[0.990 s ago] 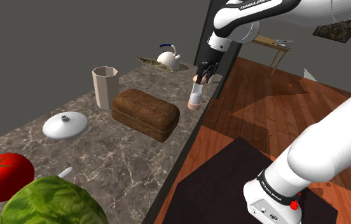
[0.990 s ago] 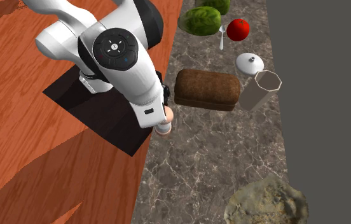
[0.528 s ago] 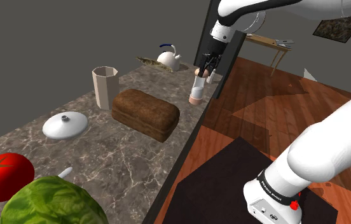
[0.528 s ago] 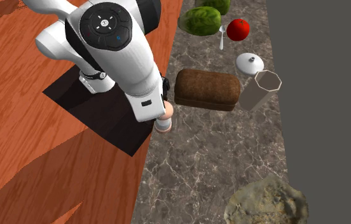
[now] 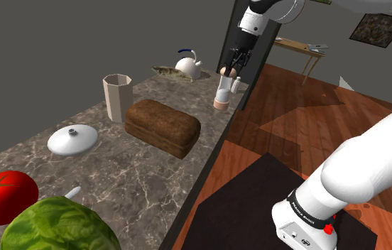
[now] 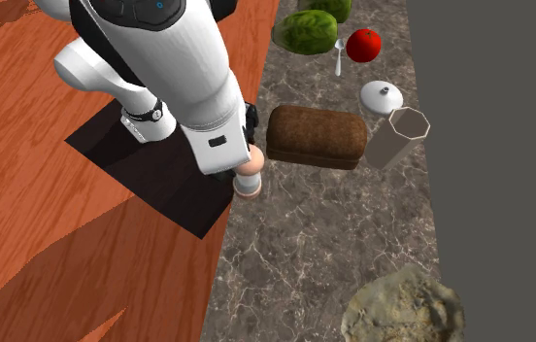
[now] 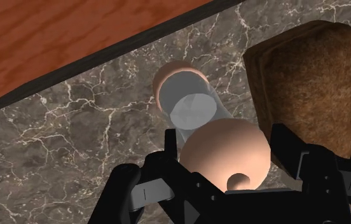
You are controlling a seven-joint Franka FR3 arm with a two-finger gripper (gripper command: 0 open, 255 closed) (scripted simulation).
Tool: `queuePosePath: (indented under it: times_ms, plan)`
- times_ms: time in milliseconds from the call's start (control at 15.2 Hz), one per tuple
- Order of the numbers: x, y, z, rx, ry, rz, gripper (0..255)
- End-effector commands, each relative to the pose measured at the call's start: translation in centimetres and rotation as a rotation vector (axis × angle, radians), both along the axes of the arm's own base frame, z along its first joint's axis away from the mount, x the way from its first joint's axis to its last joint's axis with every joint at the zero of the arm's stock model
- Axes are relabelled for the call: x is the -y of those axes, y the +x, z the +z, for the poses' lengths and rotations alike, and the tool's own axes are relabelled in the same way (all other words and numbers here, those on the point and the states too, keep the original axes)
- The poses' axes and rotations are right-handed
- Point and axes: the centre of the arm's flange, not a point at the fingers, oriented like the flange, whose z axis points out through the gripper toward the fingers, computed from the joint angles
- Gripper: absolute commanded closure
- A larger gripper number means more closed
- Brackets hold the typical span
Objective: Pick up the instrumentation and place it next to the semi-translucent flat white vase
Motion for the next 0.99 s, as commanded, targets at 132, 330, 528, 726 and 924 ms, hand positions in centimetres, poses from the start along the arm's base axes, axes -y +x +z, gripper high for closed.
queuePosePath:
  times_ms: [132,330,528,726,924]
  plan:
    - [0.0,0.1,2.1,0.000,0.000,0.000,255]
    - [0.0,0.1,3.7,0.000,0.000,0.000,255]
    - [0.0,0.1,5.3,0.000,0.000,0.000,255]
    - [0.0,0.1,6.8,0.000,0.000,0.000,255]
    - [0.0,0.1,8.4,0.000,0.000,0.000,255]
